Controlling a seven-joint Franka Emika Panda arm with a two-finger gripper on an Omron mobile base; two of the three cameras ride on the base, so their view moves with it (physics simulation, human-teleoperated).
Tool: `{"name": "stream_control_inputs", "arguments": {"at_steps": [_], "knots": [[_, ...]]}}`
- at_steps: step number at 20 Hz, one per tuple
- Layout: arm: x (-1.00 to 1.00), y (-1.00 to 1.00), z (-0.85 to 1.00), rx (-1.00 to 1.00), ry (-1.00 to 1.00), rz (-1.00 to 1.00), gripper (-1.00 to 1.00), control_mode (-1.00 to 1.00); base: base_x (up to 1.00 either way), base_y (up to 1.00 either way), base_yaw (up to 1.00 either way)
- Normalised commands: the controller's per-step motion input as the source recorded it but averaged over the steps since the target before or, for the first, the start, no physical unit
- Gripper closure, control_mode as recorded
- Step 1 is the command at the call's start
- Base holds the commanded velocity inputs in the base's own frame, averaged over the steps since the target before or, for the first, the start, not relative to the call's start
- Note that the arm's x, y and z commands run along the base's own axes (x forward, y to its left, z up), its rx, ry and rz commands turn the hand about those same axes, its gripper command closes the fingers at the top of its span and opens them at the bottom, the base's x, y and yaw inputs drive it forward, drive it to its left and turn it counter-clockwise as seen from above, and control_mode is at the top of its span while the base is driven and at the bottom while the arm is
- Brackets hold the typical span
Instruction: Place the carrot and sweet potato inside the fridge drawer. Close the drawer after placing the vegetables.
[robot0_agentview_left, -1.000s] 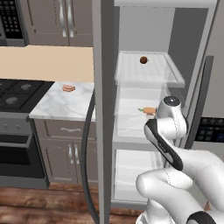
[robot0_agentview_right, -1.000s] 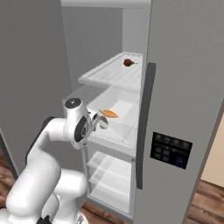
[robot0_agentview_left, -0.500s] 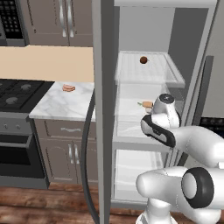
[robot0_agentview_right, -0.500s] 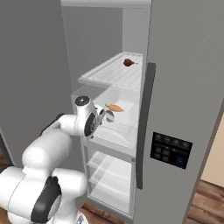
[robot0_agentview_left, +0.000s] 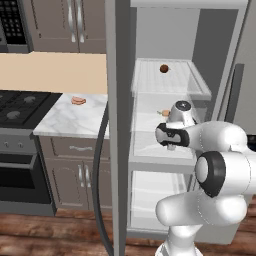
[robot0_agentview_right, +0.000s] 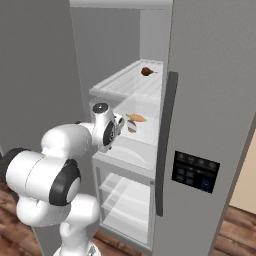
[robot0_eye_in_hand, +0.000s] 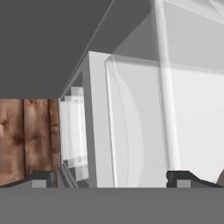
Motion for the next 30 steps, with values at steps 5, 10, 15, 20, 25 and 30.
{"name": "stream_control_inputs", "arguments": {"at_steps": [5,10,15,20,25,30], "knots": [[0.42,-0.08,0.00,0.00,0.00,0.00,-1.00,-1.00,0.00,0.00,0.00],[0.44,-0.17,0.00,0.00,-0.03,0.00,-1.00,-1.00,0.00,0.00,0.00],[0.54,-0.20,0.00,0.00,-0.05,0.00,-1.00,-1.00,0.00,0.00,0.00],[0.45,-0.17,0.00,0.00,-0.07,0.00,-1.00,-1.00,0.00,0.00,0.00],[-0.03,-0.02,0.15,0.00,0.00,0.00,-1.00,-1.00,0.00,0.00,0.00],[-0.84,0.00,0.52,0.00,-0.03,0.00,-1.00,-1.00,0.00,0.00,0.00]]}}
